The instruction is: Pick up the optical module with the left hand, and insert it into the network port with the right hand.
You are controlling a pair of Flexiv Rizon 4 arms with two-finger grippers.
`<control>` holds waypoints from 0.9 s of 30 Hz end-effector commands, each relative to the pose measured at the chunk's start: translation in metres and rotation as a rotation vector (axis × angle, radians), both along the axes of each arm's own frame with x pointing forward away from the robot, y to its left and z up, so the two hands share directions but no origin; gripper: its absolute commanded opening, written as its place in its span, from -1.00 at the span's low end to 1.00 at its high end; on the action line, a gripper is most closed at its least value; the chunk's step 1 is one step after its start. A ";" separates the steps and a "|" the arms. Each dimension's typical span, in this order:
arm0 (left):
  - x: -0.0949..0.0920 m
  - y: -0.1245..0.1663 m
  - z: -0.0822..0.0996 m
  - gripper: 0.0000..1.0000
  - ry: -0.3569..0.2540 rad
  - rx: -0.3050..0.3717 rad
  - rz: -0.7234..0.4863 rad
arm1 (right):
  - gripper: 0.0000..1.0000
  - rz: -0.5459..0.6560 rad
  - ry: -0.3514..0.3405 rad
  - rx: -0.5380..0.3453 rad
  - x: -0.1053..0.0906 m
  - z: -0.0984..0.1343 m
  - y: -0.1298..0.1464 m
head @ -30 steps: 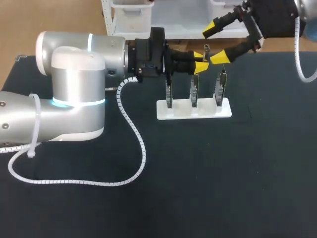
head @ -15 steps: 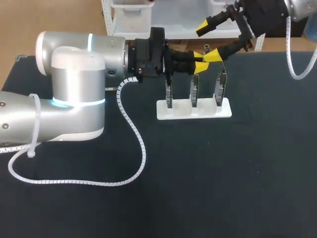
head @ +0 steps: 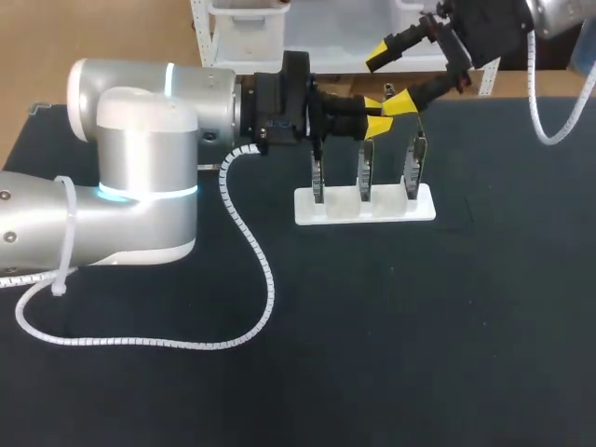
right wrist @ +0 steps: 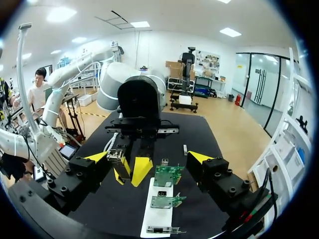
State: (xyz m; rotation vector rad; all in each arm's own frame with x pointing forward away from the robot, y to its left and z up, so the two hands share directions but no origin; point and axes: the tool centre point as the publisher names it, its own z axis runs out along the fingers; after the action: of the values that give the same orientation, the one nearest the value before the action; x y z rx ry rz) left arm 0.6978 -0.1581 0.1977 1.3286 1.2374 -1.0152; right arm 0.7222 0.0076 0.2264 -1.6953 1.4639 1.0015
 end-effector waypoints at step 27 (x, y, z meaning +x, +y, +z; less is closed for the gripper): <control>-0.001 0.000 0.000 -1.00 -0.001 -0.001 0.005 | -1.00 -0.001 0.007 -0.008 0.001 0.001 0.000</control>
State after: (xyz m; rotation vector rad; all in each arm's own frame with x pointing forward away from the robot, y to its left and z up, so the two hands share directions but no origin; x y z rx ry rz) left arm 0.7027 -0.1559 0.1971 1.3224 1.2417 -1.0101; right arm 0.7189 0.0083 0.2275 -1.7035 1.4719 1.0118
